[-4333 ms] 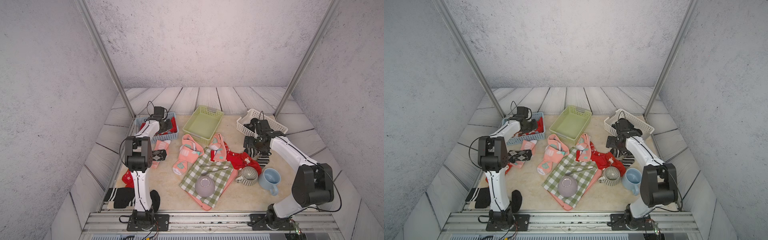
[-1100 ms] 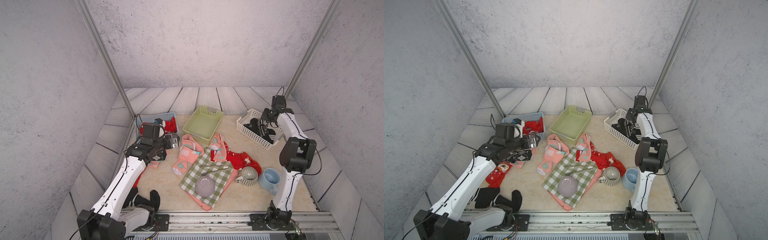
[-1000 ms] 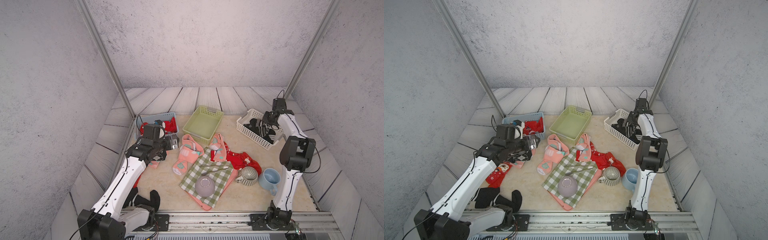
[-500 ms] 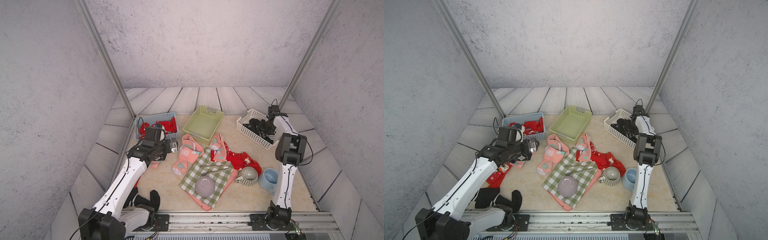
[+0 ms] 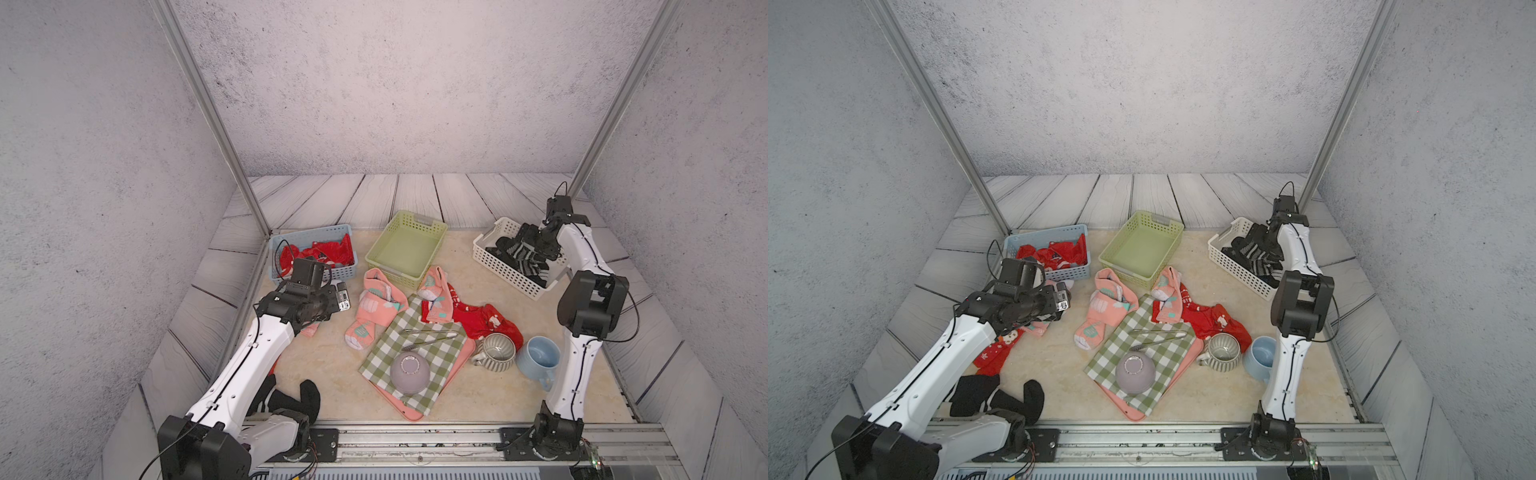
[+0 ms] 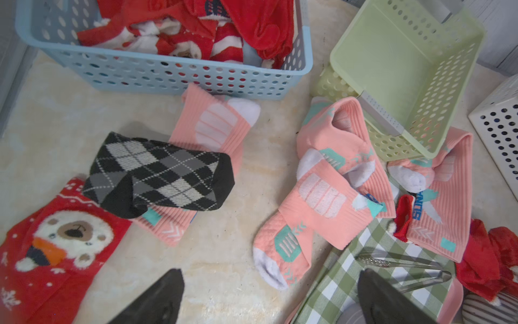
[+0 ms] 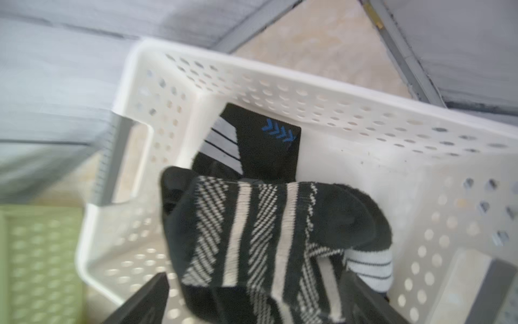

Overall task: Sort the socks into the basket by color
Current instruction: Place the sock in the bin.

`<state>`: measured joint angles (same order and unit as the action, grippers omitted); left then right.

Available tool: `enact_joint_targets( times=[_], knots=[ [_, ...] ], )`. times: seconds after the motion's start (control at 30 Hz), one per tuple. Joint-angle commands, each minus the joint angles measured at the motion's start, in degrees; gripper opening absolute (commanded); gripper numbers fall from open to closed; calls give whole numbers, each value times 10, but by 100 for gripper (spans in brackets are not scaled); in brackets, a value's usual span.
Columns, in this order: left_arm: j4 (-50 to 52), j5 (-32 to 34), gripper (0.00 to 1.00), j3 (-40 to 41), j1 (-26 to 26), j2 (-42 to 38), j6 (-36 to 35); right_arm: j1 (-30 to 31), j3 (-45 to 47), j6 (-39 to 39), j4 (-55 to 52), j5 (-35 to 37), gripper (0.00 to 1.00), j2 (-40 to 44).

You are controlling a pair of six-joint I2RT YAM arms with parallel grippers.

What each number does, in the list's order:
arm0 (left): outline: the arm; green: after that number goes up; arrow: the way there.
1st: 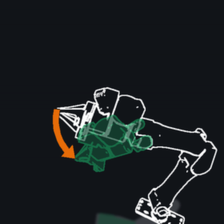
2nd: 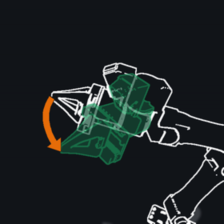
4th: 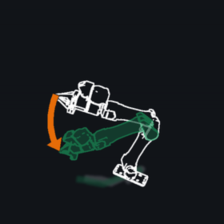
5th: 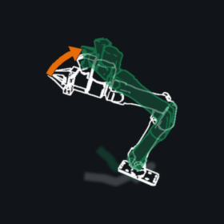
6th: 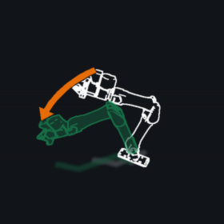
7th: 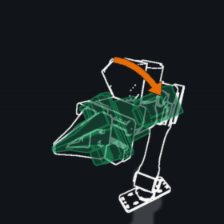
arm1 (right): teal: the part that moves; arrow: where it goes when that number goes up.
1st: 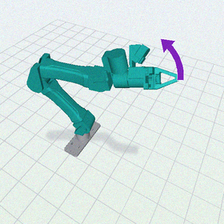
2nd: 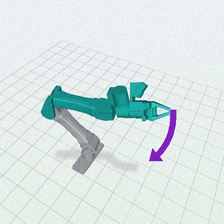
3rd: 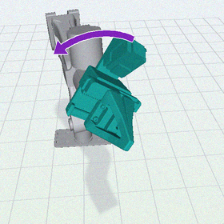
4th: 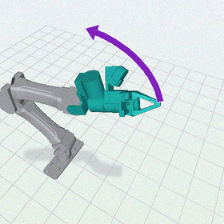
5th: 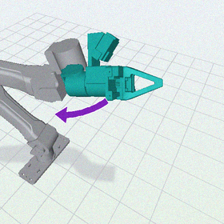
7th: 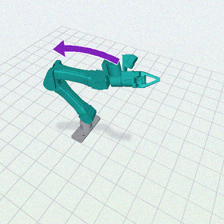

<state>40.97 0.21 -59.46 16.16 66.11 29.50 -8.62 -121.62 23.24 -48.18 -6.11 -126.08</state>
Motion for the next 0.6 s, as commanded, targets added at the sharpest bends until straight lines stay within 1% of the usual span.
enact_joint_targets(
  times=[0.0,0.1,0.23,0.33,0.47,0.57],
  knots=[
    [39,34,100,11,3,-9,30,11,-8,-1,-10,-5,99,44],
    [54,60,100,17,3,-10,52,27,3,-6,-11,3,99,69],
    [55,67,100,20,3,-14,60,68,24,-16,-12,13,99,100],
    [35,60,100,20,2,-21,56,103,39,-21,-9,14,99,116],
    [30,64,100,2,1,-27,23,167,76,-35,5,-13,99,145],
    [-1,46,100,-13,-7,-55,-17,235,127,-51,33,-40,100,177]
  ],
)
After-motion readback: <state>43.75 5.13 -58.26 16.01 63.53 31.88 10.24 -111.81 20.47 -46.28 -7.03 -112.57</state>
